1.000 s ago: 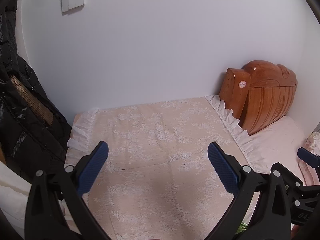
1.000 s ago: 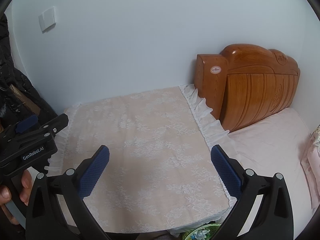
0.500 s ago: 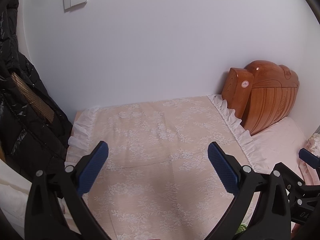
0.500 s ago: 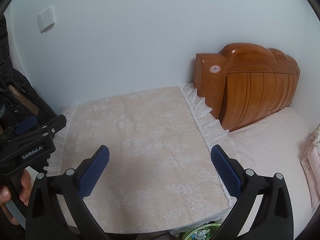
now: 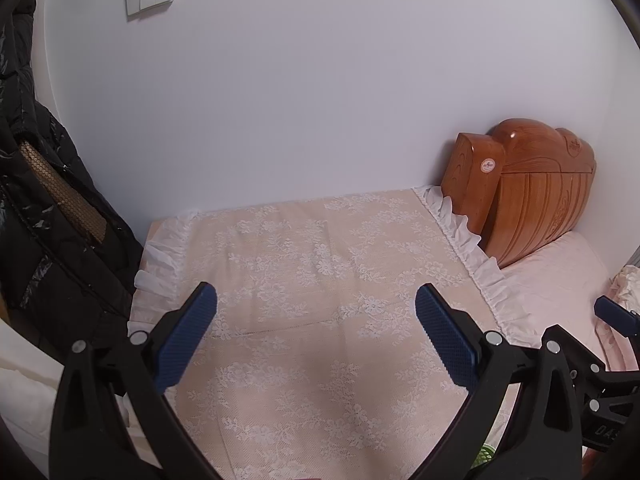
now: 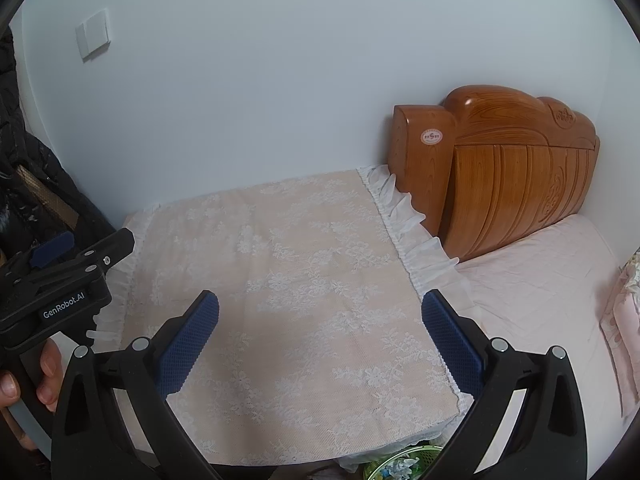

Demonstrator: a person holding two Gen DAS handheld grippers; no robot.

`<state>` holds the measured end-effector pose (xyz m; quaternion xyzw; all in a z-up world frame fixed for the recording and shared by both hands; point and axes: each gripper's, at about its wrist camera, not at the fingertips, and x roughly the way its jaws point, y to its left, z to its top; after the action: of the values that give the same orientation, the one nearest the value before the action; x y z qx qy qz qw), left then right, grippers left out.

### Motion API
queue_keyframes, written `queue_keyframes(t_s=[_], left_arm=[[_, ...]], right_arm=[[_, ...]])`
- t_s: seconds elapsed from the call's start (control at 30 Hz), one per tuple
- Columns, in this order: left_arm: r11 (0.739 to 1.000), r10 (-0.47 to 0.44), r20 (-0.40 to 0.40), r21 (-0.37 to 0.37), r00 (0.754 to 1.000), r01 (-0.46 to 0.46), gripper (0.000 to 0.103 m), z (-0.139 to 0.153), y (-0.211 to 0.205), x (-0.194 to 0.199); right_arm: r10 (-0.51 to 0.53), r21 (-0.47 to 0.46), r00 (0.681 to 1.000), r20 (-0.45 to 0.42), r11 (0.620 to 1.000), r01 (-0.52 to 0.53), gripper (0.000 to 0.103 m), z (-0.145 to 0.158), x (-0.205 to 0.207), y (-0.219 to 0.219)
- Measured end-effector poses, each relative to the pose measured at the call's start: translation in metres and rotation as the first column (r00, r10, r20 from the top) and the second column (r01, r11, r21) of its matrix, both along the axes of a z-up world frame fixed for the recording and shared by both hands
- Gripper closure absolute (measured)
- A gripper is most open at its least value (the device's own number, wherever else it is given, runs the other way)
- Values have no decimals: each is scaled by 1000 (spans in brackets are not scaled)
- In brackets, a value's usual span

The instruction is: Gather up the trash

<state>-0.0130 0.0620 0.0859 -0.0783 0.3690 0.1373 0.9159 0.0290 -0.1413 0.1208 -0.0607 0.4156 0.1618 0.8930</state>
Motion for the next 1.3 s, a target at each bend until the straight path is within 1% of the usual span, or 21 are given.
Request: queue_keyframes(t_s=[1.3], left_arm=[[1000,-1,3,2,1000,1,8,2,-2,-4]], right_arm=[[13,-5,1000,-1,1000,-13,2,1,-8,-7]])
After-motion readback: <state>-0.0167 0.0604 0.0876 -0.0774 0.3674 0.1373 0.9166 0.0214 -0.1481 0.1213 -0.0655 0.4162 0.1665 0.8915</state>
